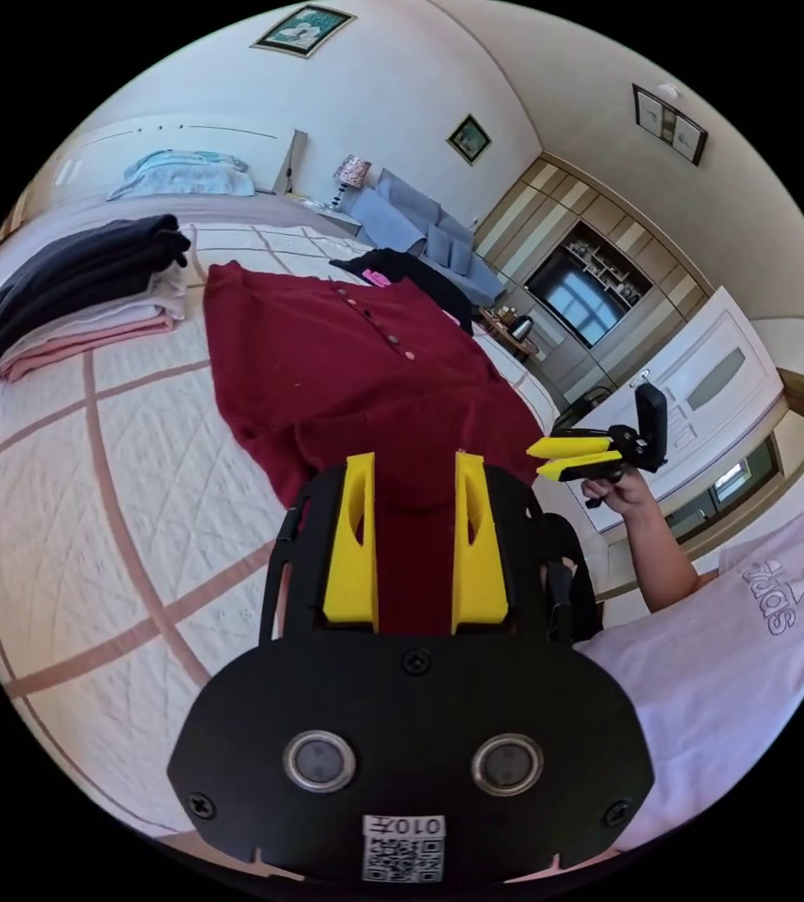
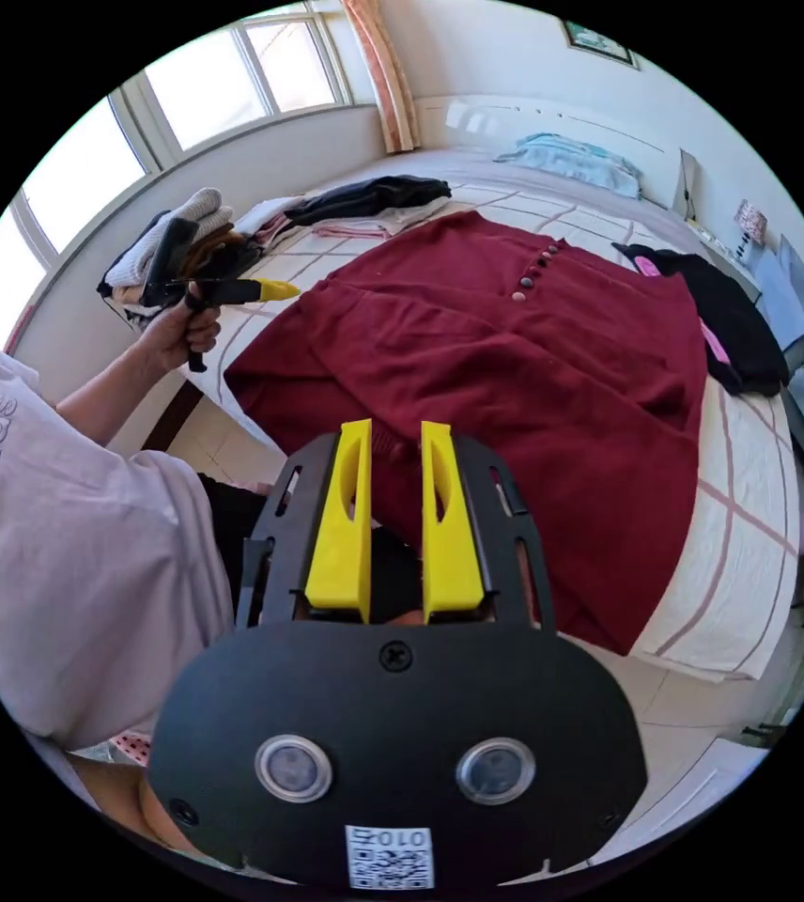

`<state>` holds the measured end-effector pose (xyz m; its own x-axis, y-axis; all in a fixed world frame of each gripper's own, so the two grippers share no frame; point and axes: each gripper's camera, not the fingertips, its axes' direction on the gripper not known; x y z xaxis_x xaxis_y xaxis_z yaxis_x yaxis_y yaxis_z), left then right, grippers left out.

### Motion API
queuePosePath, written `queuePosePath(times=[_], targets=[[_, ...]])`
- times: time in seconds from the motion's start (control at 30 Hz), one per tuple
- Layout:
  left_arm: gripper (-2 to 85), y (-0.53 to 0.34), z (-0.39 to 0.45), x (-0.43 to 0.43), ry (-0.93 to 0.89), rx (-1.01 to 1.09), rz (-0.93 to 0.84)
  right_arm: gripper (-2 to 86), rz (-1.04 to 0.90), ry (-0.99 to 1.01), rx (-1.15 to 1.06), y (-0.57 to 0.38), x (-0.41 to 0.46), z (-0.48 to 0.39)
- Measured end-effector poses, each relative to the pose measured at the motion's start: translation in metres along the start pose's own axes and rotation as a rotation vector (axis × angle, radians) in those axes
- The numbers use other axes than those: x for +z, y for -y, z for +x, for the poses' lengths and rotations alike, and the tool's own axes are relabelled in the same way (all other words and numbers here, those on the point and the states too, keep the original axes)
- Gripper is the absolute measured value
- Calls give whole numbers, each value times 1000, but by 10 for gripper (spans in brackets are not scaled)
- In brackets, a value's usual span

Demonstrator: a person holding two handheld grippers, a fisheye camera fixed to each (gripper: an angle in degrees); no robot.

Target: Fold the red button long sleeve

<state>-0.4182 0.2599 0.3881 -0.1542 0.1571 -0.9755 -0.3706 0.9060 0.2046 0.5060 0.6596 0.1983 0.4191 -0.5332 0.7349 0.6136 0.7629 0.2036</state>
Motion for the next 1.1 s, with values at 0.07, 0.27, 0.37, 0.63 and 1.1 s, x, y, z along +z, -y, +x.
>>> queuePosePath(times=[0.07, 0.27, 0.37, 0.63, 1.1], targets=[[120, -8, -9, -10, 73, -60, 8, 70, 64, -63, 136, -32, -15, 18], [114, 4, -15, -15, 133, -75, -19, 69, 219, -92, 413, -91, -38, 50], [102, 13, -3, 2, 125, -40, -65, 70, 223, -134, 451, -99, -36, 55], [13, 25, 16, 8, 157, 8, -65, 80, 134, -275, 477, -103, -8, 79], [0, 110, 67, -23, 94, 459, 31, 85, 106, -283, 629, -112, 50, 174]])
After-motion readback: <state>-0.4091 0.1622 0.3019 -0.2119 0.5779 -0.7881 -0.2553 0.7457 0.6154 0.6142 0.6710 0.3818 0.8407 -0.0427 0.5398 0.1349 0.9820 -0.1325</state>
